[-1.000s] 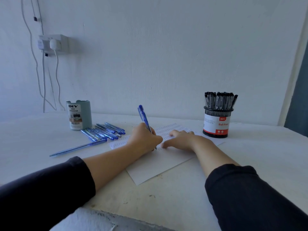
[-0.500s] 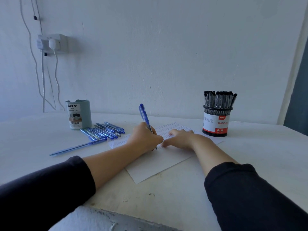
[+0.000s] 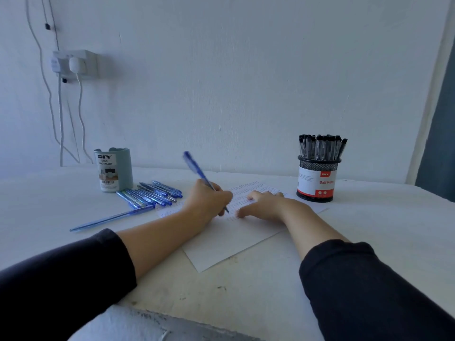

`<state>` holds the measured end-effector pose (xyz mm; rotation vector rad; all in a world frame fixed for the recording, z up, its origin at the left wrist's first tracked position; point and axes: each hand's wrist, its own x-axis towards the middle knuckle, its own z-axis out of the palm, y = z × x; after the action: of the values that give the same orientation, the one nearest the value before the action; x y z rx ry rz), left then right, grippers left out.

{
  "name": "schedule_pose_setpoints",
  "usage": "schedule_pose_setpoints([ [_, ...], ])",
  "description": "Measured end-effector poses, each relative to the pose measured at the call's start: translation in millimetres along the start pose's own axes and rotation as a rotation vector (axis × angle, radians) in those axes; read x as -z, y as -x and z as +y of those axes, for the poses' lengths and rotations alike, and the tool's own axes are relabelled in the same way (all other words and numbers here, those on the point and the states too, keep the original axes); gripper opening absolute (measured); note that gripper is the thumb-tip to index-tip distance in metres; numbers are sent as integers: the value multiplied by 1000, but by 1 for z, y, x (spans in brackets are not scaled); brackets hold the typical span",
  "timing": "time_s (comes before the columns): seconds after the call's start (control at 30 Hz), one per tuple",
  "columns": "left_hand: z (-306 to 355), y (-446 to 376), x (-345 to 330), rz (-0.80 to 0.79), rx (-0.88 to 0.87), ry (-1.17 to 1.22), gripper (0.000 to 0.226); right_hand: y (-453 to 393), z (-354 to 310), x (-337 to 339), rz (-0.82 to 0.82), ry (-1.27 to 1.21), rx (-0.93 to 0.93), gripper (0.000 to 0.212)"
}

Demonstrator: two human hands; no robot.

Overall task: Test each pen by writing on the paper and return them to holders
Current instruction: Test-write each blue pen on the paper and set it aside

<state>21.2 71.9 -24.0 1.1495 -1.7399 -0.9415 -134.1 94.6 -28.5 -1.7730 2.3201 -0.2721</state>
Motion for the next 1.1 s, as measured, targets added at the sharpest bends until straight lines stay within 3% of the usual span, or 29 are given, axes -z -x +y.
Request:
schedule_pose_setpoints([
  [0.1, 1, -9, 14, 47, 150, 453, 26, -3, 1, -1, -8, 3, -1, 82],
  [0.17, 0, -16, 23, 78, 187, 564, 31, -4, 1, -2, -10, 6, -6, 83],
  [0.3, 0, -22, 31, 149, 201, 613, 34, -3, -1, -1, -7, -21, 8, 78],
  [0.57, -1, -27, 33, 191, 137, 481, 2, -1, -11, -2, -22, -42, 55, 76],
  [0.67, -1, -28, 34, 168, 108, 497, 26, -2, -11, -2, -27, -41, 54, 76],
  [1.1, 2, -23, 39, 117, 26, 567, 32, 1, -11, 2, -42, -70, 76, 77],
])
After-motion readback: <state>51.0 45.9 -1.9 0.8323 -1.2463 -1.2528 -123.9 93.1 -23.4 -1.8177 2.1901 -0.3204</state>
